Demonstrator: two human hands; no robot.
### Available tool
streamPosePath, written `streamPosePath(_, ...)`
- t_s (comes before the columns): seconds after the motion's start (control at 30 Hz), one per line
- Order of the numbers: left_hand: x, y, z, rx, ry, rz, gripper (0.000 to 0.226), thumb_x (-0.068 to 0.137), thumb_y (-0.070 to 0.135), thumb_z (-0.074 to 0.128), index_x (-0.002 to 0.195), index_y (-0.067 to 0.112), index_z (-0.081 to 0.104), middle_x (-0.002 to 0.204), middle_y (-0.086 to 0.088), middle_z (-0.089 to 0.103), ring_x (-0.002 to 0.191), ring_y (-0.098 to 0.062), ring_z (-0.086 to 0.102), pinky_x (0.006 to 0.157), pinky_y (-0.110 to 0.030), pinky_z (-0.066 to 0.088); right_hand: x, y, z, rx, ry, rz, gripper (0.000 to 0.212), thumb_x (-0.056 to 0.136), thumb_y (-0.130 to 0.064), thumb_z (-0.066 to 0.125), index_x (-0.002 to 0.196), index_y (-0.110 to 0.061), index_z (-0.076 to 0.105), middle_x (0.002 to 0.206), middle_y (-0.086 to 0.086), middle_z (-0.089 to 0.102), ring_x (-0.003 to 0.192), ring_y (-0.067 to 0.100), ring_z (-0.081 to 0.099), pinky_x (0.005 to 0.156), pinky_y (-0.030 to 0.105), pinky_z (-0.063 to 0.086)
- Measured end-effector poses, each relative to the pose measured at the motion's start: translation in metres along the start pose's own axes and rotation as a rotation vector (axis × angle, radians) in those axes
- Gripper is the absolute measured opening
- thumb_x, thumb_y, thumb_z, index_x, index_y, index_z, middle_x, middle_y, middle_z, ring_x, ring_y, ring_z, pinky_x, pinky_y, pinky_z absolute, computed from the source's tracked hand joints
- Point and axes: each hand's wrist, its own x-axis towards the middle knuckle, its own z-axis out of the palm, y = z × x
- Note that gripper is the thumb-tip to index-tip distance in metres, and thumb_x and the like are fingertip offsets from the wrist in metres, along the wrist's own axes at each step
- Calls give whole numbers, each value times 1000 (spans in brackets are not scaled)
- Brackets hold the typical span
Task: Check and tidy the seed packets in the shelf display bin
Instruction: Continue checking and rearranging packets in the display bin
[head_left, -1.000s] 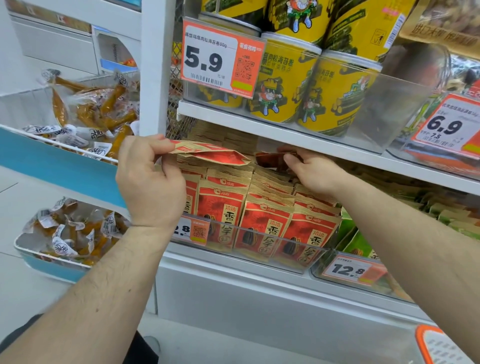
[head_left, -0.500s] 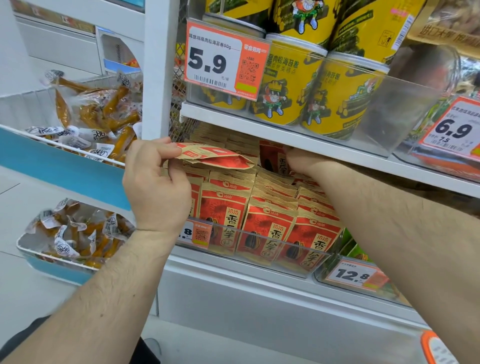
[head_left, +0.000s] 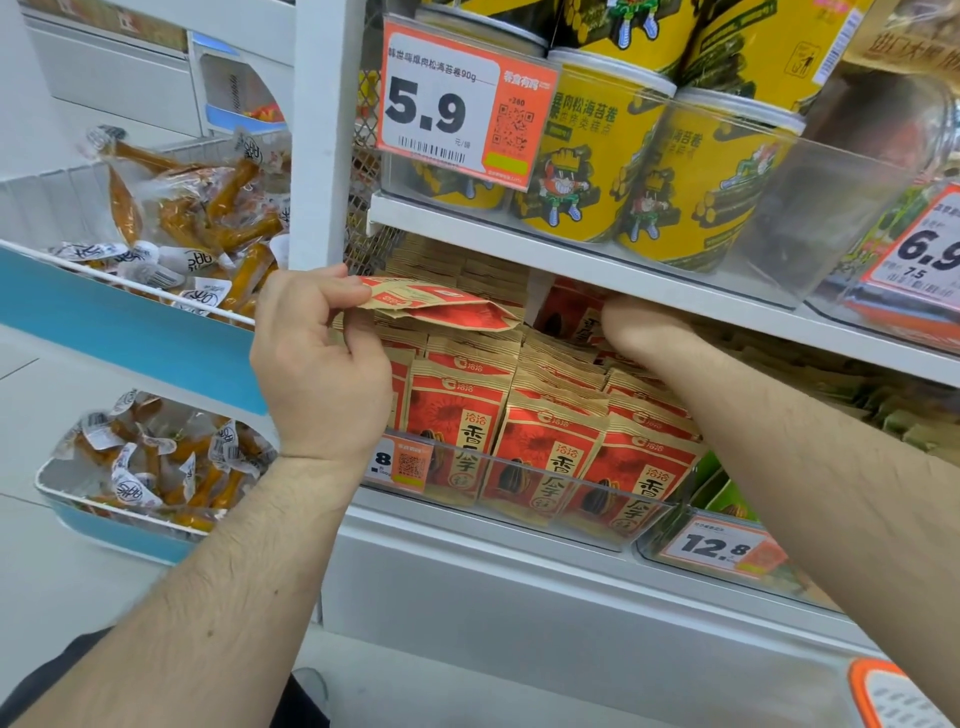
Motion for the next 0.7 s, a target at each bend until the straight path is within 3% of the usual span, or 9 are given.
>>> streamPosePath(0.07, 0, -2, 1, 1, -4, 4, 16, 80, -11, 55, 90, 0, 62, 98, 4, 51, 98, -24, 62, 77, -51, 55, -8, 0, -5, -33, 33, 9, 39, 100, -4, 27, 64, -15, 34, 65, 3, 34, 57, 15, 31, 54, 29, 28)
streamPosePath(0.13, 0, -1, 1, -5, -14, 6, 16, 79, -12, 55, 90, -1, 62, 98, 3, 52, 99, -25, 62, 77, -51, 55, -16, 0, -8, -51, 24, -9, 34, 101, -6, 27, 71, -11, 44, 74, 6, 45, 65, 18, 42, 61, 29, 33)
streamPosePath(0.23, 0, 1, 1, -6, -14, -3, 17, 79, -12, 55, 89, -1, 62, 98, 2, 52, 99, -24, 61, 77, -51, 54, -27, -2, -9, -80, 56, -89, 28, 102, -9, 31, 109, -2, 57, 108, 17, 57, 101, 33, 56, 76, 29, 38)
streamPosePath(0.33, 0, 2, 2, -19, -22, -18, 16, 80, -12, 55, 89, -1, 62, 97, 2, 52, 99, -25, 62, 77, -51, 54, -37, -3, -4, -43, 154, -185, 31, 103, -22, 37, 129, -11, 51, 126, 16, 57, 106, 36, 55, 77, 28, 37)
streamPosePath(0.53, -1, 3, 3, -30, -41, -18, 17, 80, -12, 54, 89, -1, 63, 98, 2, 52, 99, -29, 63, 79, -51, 55, -6, -12, 2, -142, -29, -156, 28, 104, -27, 35, 121, -19, 55, 112, 8, 58, 93, 27, 55, 73, 30, 39)
streamPosePath(0.63, -1, 3, 3, -27, -57, -13, 16, 80, -11, 54, 89, -1, 63, 97, 0, 53, 99, -30, 64, 79, -51, 55, 12, -18, 4, -122, -84, -137, 25, 104, -21, 33, 91, -13, 53, 90, 7, 53, 68, 19, 47, 63, 28, 34)
streamPosePath(0.7, 0, 2, 3, -21, -59, -10, 16, 81, -11, 55, 89, -1, 63, 97, 0, 53, 98, -30, 64, 78, -51, 55, 19, -22, 5, -145, -83, -131, 27, 102, -17, 37, 75, -14, 45, 84, 8, 49, 61, 18, 42, 58, 29, 32)
